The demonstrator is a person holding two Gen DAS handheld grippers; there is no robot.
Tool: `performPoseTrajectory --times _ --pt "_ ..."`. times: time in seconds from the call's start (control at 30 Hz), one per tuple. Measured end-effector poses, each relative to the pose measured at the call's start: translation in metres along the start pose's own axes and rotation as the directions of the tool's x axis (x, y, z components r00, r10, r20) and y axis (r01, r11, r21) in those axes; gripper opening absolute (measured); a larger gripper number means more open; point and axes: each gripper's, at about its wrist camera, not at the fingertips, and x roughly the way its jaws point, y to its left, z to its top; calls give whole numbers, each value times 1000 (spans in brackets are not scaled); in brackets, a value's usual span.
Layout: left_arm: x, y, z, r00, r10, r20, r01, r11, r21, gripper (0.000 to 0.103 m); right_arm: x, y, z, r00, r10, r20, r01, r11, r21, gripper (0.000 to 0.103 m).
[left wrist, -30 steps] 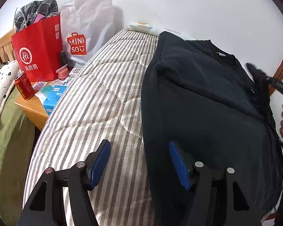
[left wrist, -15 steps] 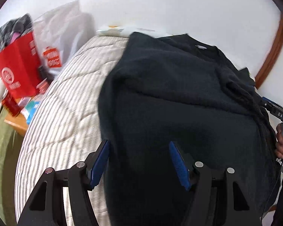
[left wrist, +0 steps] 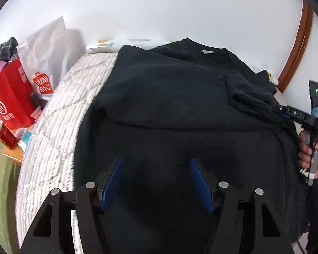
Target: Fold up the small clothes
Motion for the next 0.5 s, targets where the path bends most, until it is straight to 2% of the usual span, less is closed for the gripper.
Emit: performPoseTrajectory --times 0.03,0.07,0.17,0.37,0.43,0.5 --pt "0 4 0 1000 3 -3 -3 1000 -6 62 4 8 3 1000 18 -7 -18 1000 -12 15" --pt "0 9 0 1000 1 -7 -1 1000 -16 62 7 18 8 999 43 -22 -43 999 -33 9" --pt "0 21 -2 1000 1 -5 -1 999 -35 62 0 49 19 998 64 8 -63 994 -94 9" --pt "4 42 0 1000 -3 -6 3 997 -79 62 1 142 43 980 200 9 -194 959 -208 9" --pt "4 46 1 1000 14 0 -14 996 -83 62 9 172 49 970 243 -8 -239 944 -228 9" --pt "5 52 3 1000 19 2 -19 995 -98 62 19 194 56 936 349 -49 -352 918 -183 14"
